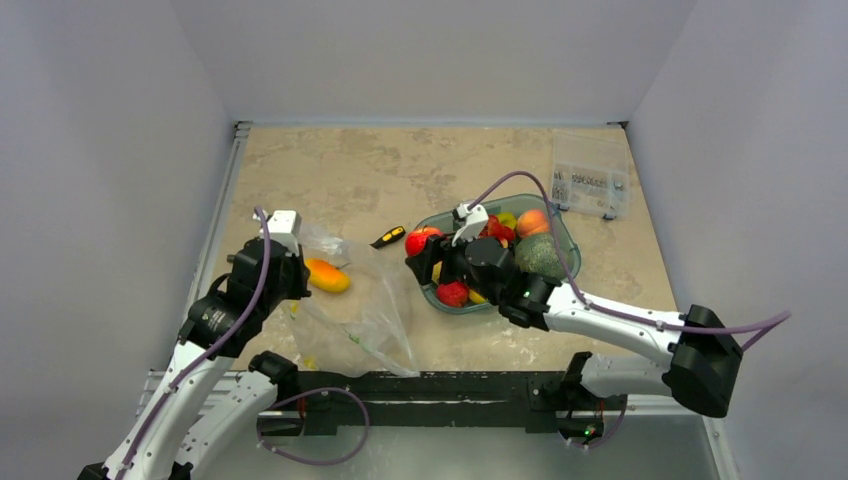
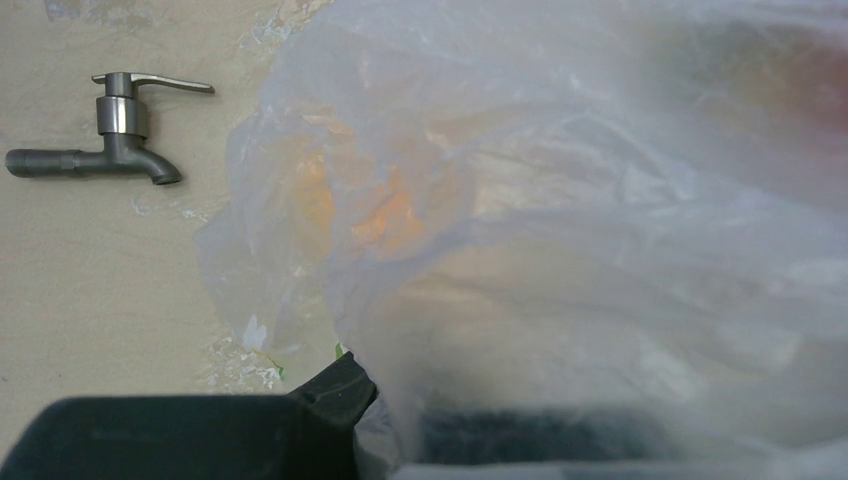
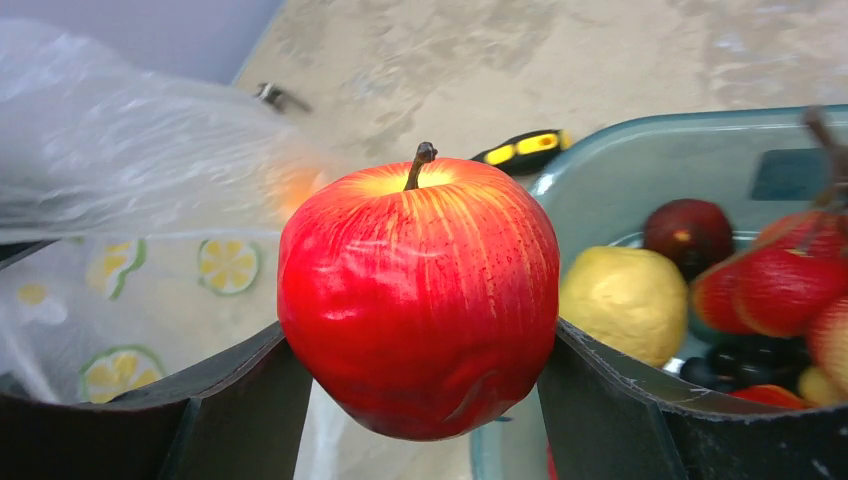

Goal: Take the fake fruits out of the plastic bag
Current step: Place the fake fruit in the bin.

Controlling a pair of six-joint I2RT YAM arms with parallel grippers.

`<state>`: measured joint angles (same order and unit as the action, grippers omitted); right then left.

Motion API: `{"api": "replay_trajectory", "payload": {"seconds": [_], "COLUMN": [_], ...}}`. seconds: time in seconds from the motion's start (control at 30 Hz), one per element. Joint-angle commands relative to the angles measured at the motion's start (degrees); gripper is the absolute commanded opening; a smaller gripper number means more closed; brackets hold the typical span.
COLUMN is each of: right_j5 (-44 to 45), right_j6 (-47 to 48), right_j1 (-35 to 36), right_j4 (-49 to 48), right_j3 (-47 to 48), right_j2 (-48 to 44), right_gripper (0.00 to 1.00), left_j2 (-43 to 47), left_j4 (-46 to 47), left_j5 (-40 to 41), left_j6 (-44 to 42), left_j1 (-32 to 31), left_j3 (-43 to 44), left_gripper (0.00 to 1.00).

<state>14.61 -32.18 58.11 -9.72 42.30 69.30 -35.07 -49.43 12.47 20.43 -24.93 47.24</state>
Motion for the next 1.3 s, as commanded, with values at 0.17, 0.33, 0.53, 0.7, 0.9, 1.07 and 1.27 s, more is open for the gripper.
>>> {"api": "replay_trajectory", "payload": {"seconds": [0.17,0.33,0.53,0.7,0.9,1.07,1.27], "right_j5": [6.6,5.5,6.0,6.5,8.0,7.6,7.5], "right_j6": [3.1,5.1,2.4,0.7,1.4,2.4,3.0], "right_j1": [-10.0,-12.7,-13.1,-13.1,-13.1,-13.1,-13.0], "right_j4": [10.8,13.3,17.6,16.9,19.3,21.7,24.6], "right_j3": [6.5,13.7,15.7,10.3,8.5,9.4,10.5], "right_j2": [6.3,15.0,19.5,17.1,12.9,9.0,5.6], "right_gripper": [0.06,0.13,0.33,0.49,0.77,0.88,0.93], "left_j2": [0.3,-0.1,0.0,0.0,-0.3,-0.3,-0.3], "left_j4": [0.3,0.3,0.3,0.4,0.5,0.5,0.6], "left_j5": [0.6,0.5,0.2,-0.1,-0.5,-0.5,-0.5], "left_j6": [0.6,0.5,0.5,0.4,0.2,0.2,0.2], "left_j1": [-0.4,-0.4,-0.5,-0.5,-0.4,-0.4,-0.5], "left_j3": [2.0,2.0,2.0,1.9,2.0,2.0,2.0], "left_gripper": [0.0,0.0,0.0,0.0,0.0,0.0,0.0]}}
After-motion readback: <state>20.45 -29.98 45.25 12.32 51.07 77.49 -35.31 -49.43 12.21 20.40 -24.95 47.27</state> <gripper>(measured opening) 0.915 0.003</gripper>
